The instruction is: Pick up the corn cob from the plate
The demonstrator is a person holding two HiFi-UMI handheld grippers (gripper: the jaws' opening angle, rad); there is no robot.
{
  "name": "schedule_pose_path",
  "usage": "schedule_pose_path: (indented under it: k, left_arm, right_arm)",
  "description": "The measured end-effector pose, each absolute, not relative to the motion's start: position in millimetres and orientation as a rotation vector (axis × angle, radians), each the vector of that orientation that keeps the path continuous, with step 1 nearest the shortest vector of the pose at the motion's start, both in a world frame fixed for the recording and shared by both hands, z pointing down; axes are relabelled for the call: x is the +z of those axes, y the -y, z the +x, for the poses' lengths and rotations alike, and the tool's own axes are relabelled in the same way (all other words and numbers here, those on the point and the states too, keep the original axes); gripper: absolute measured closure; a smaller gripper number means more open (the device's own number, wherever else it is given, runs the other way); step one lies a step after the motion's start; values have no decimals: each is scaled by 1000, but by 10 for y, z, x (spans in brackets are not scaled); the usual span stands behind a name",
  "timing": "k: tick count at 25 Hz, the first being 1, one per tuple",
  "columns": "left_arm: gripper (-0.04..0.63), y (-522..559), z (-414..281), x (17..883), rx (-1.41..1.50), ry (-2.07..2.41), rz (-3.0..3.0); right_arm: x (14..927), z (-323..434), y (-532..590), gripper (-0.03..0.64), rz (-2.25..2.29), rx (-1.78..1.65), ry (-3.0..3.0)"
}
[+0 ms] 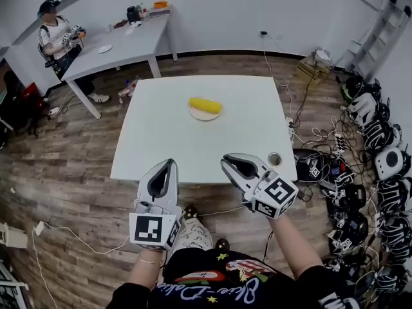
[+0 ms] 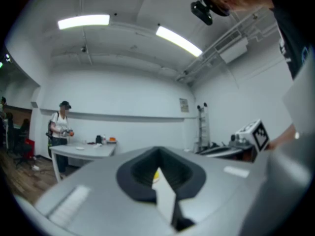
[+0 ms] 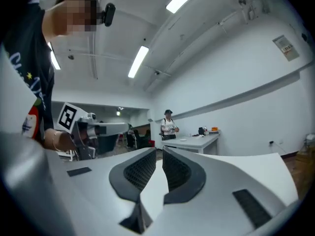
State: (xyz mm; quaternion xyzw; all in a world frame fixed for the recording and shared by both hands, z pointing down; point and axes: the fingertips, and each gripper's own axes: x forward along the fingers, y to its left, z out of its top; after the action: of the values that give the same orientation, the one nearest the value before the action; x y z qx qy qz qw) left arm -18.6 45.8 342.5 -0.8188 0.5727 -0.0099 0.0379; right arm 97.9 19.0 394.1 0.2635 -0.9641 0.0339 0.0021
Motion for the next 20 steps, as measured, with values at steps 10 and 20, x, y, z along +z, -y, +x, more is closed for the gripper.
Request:
schedule_pose_path:
  k: [10,20]
  left_arm:
    - [598,1488,-482,3541,-42,-1608,-2653]
    - [598,2535,-1024,3999,-38,-1681,-2818]
  right_arm:
    - [4381,464,2255,526,882,52,2658]
    - [5711,-11,3317,356,400,18,2052]
